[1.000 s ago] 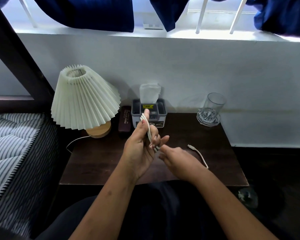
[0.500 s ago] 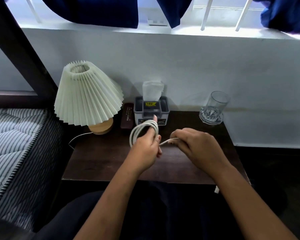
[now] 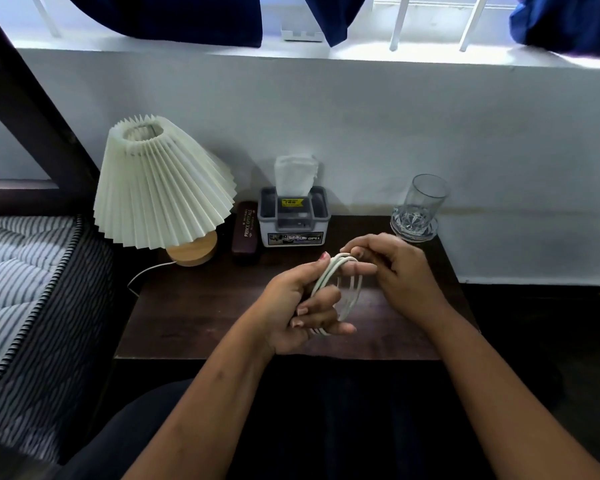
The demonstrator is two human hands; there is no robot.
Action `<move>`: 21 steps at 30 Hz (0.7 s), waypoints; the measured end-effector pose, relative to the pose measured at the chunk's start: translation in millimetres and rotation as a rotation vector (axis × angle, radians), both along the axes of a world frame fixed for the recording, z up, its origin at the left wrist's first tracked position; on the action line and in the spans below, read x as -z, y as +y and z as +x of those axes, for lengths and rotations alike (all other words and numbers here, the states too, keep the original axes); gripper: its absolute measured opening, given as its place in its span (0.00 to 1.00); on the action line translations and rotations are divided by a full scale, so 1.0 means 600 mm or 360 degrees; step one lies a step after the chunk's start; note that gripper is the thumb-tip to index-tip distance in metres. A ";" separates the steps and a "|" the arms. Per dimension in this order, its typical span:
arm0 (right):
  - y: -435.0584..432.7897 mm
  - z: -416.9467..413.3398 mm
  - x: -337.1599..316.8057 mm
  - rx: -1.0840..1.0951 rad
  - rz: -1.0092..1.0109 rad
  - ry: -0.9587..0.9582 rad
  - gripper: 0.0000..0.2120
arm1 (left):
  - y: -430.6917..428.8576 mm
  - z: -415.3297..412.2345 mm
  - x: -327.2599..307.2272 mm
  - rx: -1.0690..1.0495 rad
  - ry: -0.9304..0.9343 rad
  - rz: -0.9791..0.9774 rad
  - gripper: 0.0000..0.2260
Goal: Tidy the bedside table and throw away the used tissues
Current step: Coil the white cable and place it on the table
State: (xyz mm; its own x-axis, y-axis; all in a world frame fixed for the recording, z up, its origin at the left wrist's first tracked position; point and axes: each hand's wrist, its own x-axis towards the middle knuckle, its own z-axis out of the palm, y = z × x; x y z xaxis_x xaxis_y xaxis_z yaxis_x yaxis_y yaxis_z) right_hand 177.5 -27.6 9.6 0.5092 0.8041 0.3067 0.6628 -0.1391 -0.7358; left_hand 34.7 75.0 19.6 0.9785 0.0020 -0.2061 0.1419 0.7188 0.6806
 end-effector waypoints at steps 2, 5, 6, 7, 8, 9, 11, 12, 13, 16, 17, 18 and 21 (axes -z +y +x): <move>0.006 -0.008 0.005 -0.0030 -0.0001 0.0163 0.08 | 0.000 0.000 0.001 -0.0070 -0.0030 -0.0058 0.21; 0.012 -0.021 0.010 -0.0039 -0.0030 0.0245 0.11 | -0.001 0.004 0.004 -0.0244 -0.0099 -0.0148 0.21; 0.014 -0.024 0.013 -0.0061 -0.0095 0.0265 0.12 | 0.000 0.006 0.005 -0.0331 -0.0124 -0.0165 0.21; 0.016 -0.028 0.017 -0.0096 -0.0190 0.0279 0.14 | 0.001 0.009 0.006 -0.0434 -0.0148 -0.0173 0.21; 0.018 -0.033 0.021 -0.0141 -0.0302 0.0286 0.15 | 0.004 0.011 0.007 -0.0548 -0.0163 -0.0168 0.21; 0.019 -0.038 0.025 -0.0184 -0.0414 0.0273 0.16 | 0.007 0.013 0.008 -0.0667 -0.0167 -0.0148 0.20; 0.020 -0.047 0.028 -0.0255 -0.0601 0.0182 0.16 | 0.017 0.014 0.011 -0.0908 -0.0141 -0.0047 0.19; 0.018 -0.049 0.029 -0.0286 -0.0689 0.0087 0.16 | 0.022 0.013 0.012 -0.1029 -0.0114 0.0046 0.19; 0.017 -0.051 0.027 -0.0311 -0.0773 -0.0051 0.16 | 0.027 0.013 0.015 -0.1145 -0.0076 0.0176 0.19; 0.016 -0.062 0.018 -0.0417 -0.0867 -0.0367 0.14 | 0.036 0.015 0.020 -0.1364 0.0080 0.0662 0.20; 0.016 -0.068 0.014 -0.0459 -0.0832 -0.0439 0.14 | 0.037 0.016 0.022 -0.1376 0.0143 0.0782 0.20; 0.017 -0.073 0.010 -0.0482 -0.0769 -0.0522 0.14 | 0.035 0.017 0.023 -0.1360 0.0193 0.0851 0.20; 0.014 -0.077 0.000 -0.0494 -0.0473 -0.0639 0.15 | 0.027 0.021 0.030 -0.1167 0.0305 0.0828 0.21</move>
